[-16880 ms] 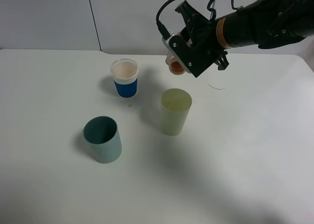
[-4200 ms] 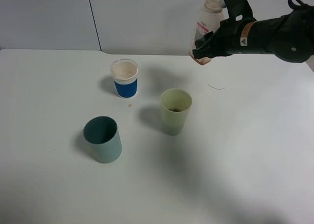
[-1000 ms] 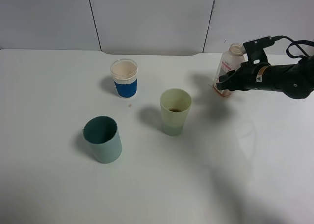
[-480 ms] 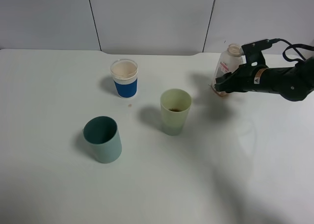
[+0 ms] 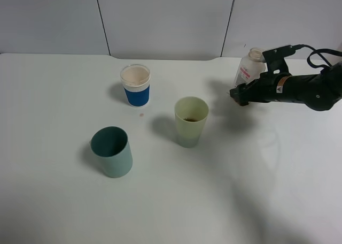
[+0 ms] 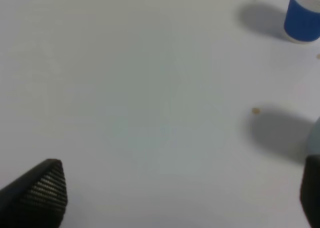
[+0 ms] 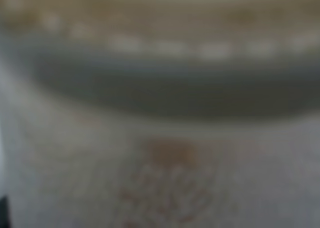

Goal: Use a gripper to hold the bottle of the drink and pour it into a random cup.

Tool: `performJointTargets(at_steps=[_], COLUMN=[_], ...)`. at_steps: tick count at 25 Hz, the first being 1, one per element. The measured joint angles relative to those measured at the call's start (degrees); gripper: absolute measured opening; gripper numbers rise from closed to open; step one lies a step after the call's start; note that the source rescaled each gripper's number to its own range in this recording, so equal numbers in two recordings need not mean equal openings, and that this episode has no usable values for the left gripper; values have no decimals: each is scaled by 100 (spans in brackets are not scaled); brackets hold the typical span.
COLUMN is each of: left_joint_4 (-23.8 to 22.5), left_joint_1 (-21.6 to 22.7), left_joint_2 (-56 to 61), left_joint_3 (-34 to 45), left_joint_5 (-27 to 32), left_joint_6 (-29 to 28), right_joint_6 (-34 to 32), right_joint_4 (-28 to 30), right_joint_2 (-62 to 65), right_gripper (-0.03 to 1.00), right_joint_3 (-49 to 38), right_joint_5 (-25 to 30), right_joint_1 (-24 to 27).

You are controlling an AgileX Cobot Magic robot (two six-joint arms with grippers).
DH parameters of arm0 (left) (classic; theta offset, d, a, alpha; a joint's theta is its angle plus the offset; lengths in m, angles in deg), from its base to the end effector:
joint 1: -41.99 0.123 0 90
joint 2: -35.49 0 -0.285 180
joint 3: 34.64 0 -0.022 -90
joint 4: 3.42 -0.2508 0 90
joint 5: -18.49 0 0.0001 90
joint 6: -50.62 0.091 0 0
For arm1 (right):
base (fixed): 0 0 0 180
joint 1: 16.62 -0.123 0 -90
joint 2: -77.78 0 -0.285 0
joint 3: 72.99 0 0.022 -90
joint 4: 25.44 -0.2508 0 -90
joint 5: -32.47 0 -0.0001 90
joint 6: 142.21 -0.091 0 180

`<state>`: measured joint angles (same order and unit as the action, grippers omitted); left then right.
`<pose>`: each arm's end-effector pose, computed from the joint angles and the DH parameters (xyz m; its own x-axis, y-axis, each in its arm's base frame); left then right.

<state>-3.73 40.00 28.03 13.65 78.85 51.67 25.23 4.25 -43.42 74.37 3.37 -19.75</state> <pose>-0.0060 0.0006 0.2792 -0.4391 0.0363 -0.8977 0.0397 0.9990 0.0209 0.3458 0.0408 0.0969 -0.5388 -0.2633 -0.8002 -0.3833 0.9225 -0.0454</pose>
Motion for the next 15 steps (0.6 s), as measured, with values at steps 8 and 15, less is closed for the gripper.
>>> performJointTargets(at_steps=[8,15], left_joint_4=[0,0], left_joint_1=[0,0], left_joint_2=[0,0], left_joint_3=[0,0], left_joint_5=[0,0], left_joint_6=[0,0], right_joint_6=[-6,-264], right_joint_4=[0,46], right_joint_2=[390,1379], right_gripper=[75,75], right_joint_3=[-5,-10], right_joint_5=[559,736], right_joint_1=[-11,-80])
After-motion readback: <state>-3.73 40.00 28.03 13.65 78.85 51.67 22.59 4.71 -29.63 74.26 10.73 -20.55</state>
